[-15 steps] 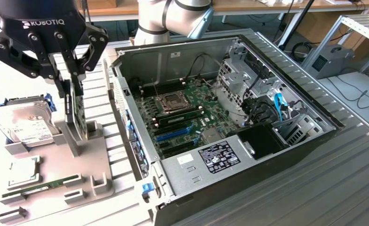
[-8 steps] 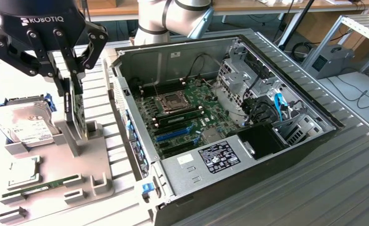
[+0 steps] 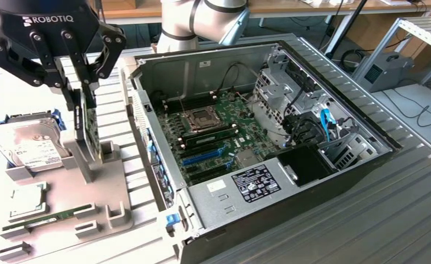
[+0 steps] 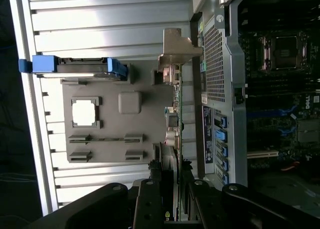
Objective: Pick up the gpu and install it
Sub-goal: 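Pick up the gpu and move the gpu toward the slot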
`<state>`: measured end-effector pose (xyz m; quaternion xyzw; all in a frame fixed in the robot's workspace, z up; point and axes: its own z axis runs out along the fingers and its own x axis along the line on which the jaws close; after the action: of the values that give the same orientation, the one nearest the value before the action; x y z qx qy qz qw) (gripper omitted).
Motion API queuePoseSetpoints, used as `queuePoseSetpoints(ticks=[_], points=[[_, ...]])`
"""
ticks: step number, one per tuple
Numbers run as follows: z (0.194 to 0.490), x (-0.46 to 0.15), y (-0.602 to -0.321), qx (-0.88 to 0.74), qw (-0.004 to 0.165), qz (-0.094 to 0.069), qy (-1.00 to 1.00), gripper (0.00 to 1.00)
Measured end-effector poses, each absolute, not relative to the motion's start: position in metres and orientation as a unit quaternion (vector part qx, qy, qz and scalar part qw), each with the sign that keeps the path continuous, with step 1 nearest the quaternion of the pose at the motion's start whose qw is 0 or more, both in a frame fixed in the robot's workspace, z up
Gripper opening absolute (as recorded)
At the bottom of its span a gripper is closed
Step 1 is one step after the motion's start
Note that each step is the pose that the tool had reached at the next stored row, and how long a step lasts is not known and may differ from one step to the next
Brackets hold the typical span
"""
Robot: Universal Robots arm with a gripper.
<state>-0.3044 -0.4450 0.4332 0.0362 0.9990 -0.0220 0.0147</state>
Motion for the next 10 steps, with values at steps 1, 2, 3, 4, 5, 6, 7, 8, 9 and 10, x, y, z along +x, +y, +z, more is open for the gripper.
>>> queuePoseSetpoints(ticks=[1, 2, 3, 4, 5, 6, 7, 8, 9, 10], points=[[0.4335, -0.3044, -0.445, 0.036, 0.015, -0.022, 0.999, 0.26], [0.4339, -0.3044, -0.445, 0.036, 0.015, -0.022, 0.999, 0.26], [0.4342, -0.3044, -0.445, 0.036, 0.015, -0.022, 0.999, 0.26], [0.4346, -0.3044, -0.445, 0.036, 0.015, -0.022, 0.999, 0.26], [0.435, -0.3044, -0.445, 0.036, 0.015, -0.022, 0.999, 0.26], [0.4354, -0.3044, -0.445, 0.036, 0.015, -0.022, 0.999, 0.26], [0.4358, -0.3044, -0.445, 0.036, 0.015, -0.022, 0.999, 0.26], [0.4362, -0.3044, -0.445, 0.036, 0.015, -0.022, 0.999, 0.26], [0.4366, -0.3044, -0.445, 0.036, 0.015, -0.022, 0.999, 0.26], [0.437, -0.3044, -0.445, 0.036, 0.015, -0.022, 0.999, 0.26]])
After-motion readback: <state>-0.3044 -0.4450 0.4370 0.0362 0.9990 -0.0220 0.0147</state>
